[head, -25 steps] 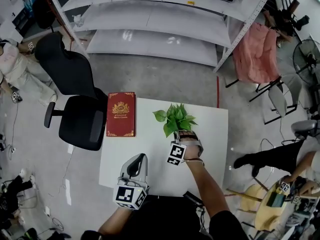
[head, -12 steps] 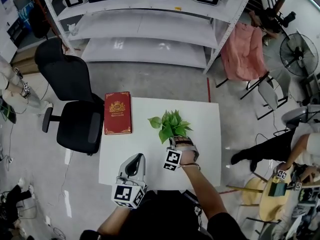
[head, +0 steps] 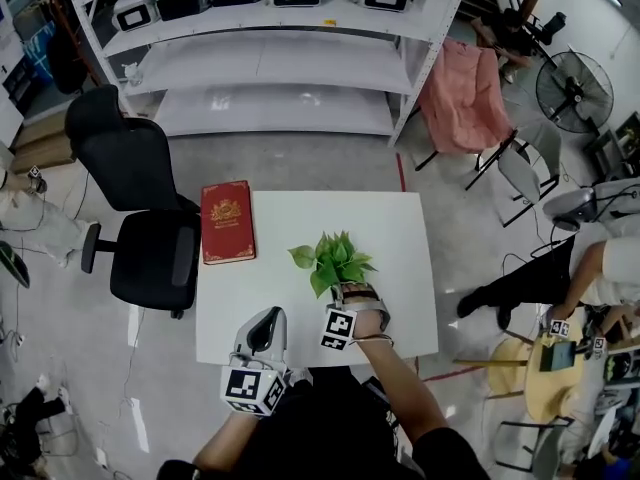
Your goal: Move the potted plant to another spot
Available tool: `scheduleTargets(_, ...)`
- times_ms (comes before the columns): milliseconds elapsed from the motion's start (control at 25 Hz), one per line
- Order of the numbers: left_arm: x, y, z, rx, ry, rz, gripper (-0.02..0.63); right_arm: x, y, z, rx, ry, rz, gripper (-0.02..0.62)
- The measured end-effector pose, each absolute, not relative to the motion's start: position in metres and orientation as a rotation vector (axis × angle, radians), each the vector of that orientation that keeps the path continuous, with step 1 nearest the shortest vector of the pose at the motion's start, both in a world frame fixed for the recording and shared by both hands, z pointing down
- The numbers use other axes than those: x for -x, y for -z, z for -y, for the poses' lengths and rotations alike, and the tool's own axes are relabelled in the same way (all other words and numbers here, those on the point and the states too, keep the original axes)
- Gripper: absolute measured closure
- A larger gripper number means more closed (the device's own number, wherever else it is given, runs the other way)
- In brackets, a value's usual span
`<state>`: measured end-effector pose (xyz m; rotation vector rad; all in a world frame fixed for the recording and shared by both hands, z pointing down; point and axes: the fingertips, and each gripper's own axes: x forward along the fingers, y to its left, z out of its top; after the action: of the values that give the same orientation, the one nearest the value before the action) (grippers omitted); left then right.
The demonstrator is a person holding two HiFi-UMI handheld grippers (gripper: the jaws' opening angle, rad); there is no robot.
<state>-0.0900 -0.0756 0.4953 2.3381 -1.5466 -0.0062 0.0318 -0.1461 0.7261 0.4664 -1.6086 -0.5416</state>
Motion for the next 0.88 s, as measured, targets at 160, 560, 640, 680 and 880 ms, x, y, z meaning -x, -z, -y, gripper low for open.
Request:
scheduleTargets(160, 0.086, -0.494, 0.063, -2.352, 0.003, 1.541, 0.583, -0.036, -0.733, 0.123, -0.467, 0.522, 1.612, 0.568)
scheduleTargets(560, 0.083, -0.497, 0.057, -2.342, -0.011, 1.556, 0.583, -0.047, -0.758, 0.097, -0.432, 0.506, 1.592, 0.566)
scheduleTargets(640, 0.081, -0.497, 0.058, -2.339, -0.012, 1.556, 0.583, -0.048, -0.761, 0.096, -0.425, 0.509, 1.587, 0.566)
scheduleTargets(680, 0.08, -0.497, 0.059, -2.339, -0.012, 1.556, 0.583, -0.048, -0.762, 0.096, -0.423, 0.512, 1.585, 0.566)
scheduleTargets(880, 0.075, -0.499, 0.06, -2.338, -0.017, 1.555, 0.583, -0.049, -0.765, 0.094, -0.428, 0.528, 1.578, 0.566)
